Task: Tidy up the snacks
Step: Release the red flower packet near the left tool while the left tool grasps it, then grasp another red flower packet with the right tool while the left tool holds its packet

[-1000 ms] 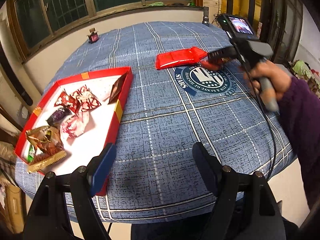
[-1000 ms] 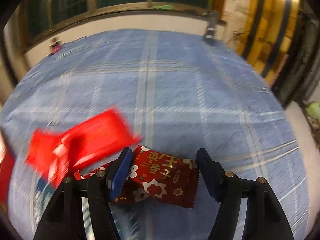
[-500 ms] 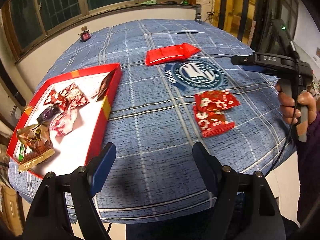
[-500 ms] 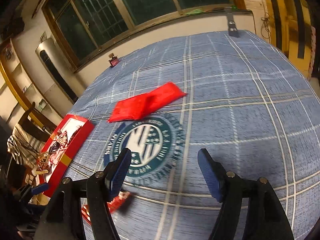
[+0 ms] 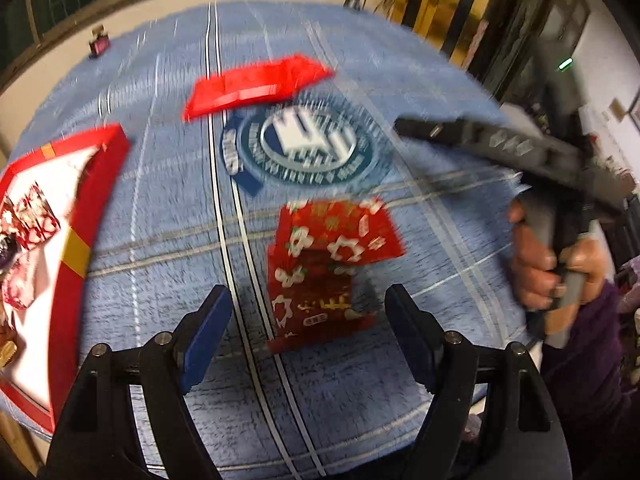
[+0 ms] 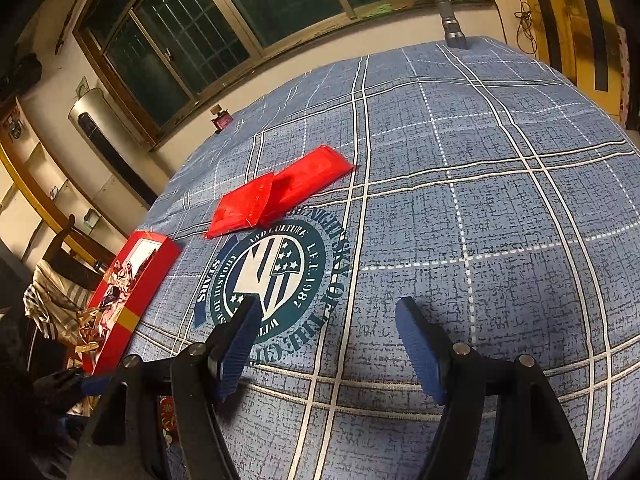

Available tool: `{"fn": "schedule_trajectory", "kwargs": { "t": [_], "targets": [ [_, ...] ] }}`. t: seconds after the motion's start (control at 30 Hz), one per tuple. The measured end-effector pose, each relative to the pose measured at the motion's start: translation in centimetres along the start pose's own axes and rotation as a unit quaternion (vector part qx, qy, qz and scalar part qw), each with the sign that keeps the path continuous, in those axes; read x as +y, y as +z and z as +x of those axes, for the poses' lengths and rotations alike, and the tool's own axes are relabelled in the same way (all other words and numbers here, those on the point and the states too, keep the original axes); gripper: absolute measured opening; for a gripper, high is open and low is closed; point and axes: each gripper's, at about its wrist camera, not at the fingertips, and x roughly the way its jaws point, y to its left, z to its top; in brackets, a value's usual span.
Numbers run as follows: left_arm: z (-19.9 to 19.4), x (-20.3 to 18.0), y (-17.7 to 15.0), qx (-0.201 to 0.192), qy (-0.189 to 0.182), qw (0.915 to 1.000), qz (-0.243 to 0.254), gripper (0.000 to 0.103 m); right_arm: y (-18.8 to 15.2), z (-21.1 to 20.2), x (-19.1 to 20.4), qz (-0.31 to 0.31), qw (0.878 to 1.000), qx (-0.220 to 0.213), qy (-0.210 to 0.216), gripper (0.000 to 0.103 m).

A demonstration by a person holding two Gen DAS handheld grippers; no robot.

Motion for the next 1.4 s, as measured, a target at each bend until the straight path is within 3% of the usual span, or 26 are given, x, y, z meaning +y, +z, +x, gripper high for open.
{"fn": "schedule_trajectory", "kwargs": {
  "t": [0.07, 0.13, 0.2, 0.23, 0.27, 0.5, 0.6, 0.73, 0.87, 1.0, 1.2, 1.4],
  "targets": [
    [1.1, 0.2, -0.3, 0.011, -0.012, 0.9998, -0.008, 0.079, 0.0, -0.2, -0.1, -0.002, 1.000, 0.000, -0.002, 0.072],
    [0.9, 0.0, -0.6, -0.009, -0.001, 1.0000, 0.002, 0.079, 0.0, 0.0, 0.1, -0.006, 1.000, -0.001, -0.002, 0.072],
    [0.7, 0.4, -0.7, -0.020, -0.005, 0.9998, 0.001, 0.068, -0.1, 0.0, 0.2, -0.010, 1.000, -0.003, -0.005, 0.072],
    [0.5, 0.6, -0.7, -0.025, 0.002, 0.9997, 0.000, 0.055, -0.1, 0.0, 0.3, -0.013, 1.000, -0.005, -0.007, 0.072],
    [0.4, 0.9, -0.7, -0.029, 0.008, 0.9995, -0.001, 0.053, -0.1, -0.1, 0.4, -0.015, 1.000, -0.006, -0.007, 0.072],
    [-0.9, 3.2, -2.4, -0.036, 0.019, 0.9991, -0.016, 0.053, -0.7, -0.5, 1.9, -0.049, 0.999, -0.015, 0.000, 0.072],
    [-1.3, 4.3, -3.6, -0.032, 0.038, 0.9983, -0.031, 0.053, -1.6, -0.5, 4.0, -0.099, 0.995, -0.003, 0.019, 0.072],
    [-1.3, 6.4, -4.1, -0.034, 0.053, 0.9966, -0.053, 0.053, -3.5, -0.1, 8.0, -0.186, 0.982, 0.018, 0.033, 0.072],
    [-1.1, 6.4, -4.3, -0.038, 0.056, 0.9964, -0.050, 0.053, -4.9, 1.8, 10.9, -0.262, 0.964, 0.044, -0.007, 0.071],
    [-1.2, 6.5, -4.2, -0.039, 0.053, 0.9965, -0.052, 0.053, -4.8, 2.5, 11.7, -0.275, 0.960, 0.058, 0.004, 0.071],
    [-1.3, 6.5, -4.3, -0.040, 0.055, 0.9965, -0.050, 0.053, -4.6, 3.3, 12.2, -0.247, 0.960, 0.113, 0.065, 0.071],
    [-1.1, 6.3, -4.1, -0.042, 0.061, 0.9963, -0.045, 0.053, -6.1, 4.1, 14.1, -0.255, 0.959, 0.122, 0.018, 0.072]
  ]
}}
